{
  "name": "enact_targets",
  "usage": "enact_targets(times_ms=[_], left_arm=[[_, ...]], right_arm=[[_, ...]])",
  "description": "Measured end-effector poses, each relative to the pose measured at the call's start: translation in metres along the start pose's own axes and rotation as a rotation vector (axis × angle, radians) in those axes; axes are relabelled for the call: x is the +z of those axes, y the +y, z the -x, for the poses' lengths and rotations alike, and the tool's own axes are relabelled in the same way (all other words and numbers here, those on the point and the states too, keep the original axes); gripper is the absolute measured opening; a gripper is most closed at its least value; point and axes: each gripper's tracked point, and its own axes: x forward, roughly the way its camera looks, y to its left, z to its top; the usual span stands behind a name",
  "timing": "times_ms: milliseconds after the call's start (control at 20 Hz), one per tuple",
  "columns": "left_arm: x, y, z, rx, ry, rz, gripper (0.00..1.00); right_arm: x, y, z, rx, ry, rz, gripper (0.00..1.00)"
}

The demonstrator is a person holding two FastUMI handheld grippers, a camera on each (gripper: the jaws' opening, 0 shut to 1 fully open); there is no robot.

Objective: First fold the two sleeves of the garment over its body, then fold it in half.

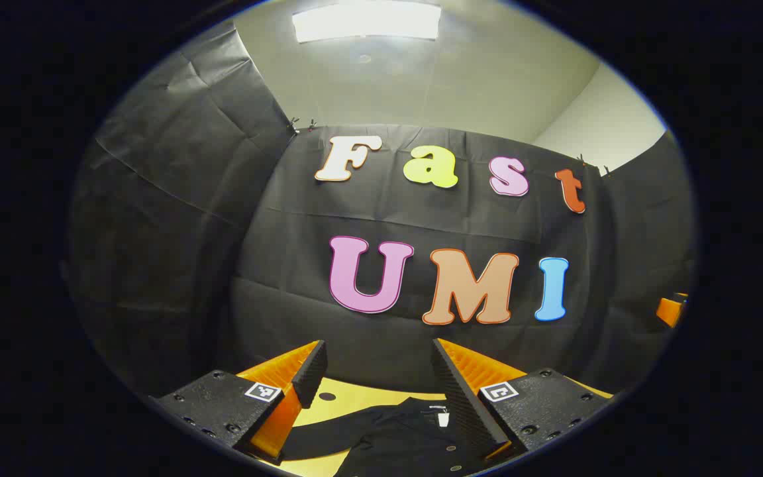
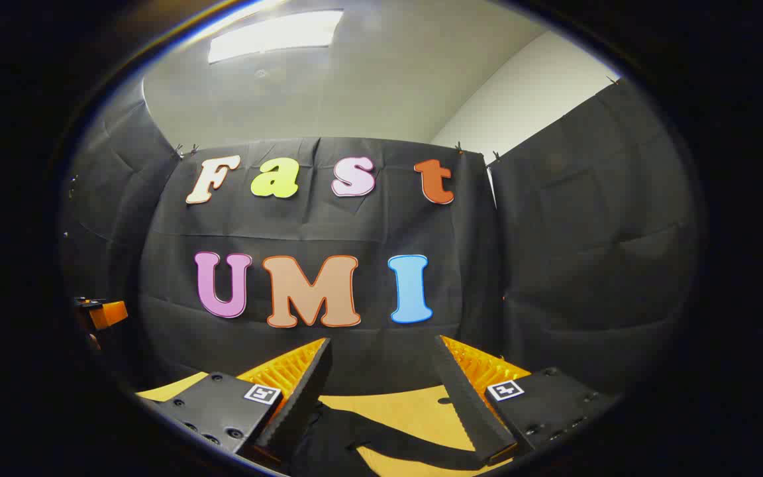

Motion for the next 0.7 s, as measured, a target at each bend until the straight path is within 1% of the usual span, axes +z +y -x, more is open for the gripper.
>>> enact_targets(times_ms=[50,100,350,400,450,500,550,700], left_arm=[[0.000,0.002,-0.001,0.003,0.002,-0.005,0.92],[-0.001,0.002,-0.001,0.005,0.003,-0.007,0.92],[-0.005,0.010,0.001,0.020,0.013,-0.004,0.93],[-0.004,0.013,0.000,0.029,0.011,-0.004,0.93],[-0.003,0.016,-0.001,0.037,0.010,-0.004,0.93],[-0.005,0.018,0.000,0.042,0.011,-0.005,0.93],[-0.005,0.019,0.001,0.047,0.013,-0.008,0.92],[-0.005,0.020,0.005,0.048,0.018,-0.018,0.92]], right_arm=[[-0.001,0.001,0.000,0.003,0.005,-0.004,0.99],[-0.001,0.003,-0.001,0.006,0.008,-0.008,0.97],[-0.005,0.004,-0.005,0.014,0.030,0.004,0.97],[-0.004,0.004,-0.005,0.015,0.031,0.000,0.99],[-0.003,0.003,-0.006,0.016,0.031,-0.007,0.97],[-0.004,0.001,-0.007,0.014,0.032,-0.013,0.97],[-0.005,-0.002,-0.008,0.007,0.036,-0.018,0.99],[-0.009,-0.011,-0.007,-0.014,0.050,-0.023,0.99]])
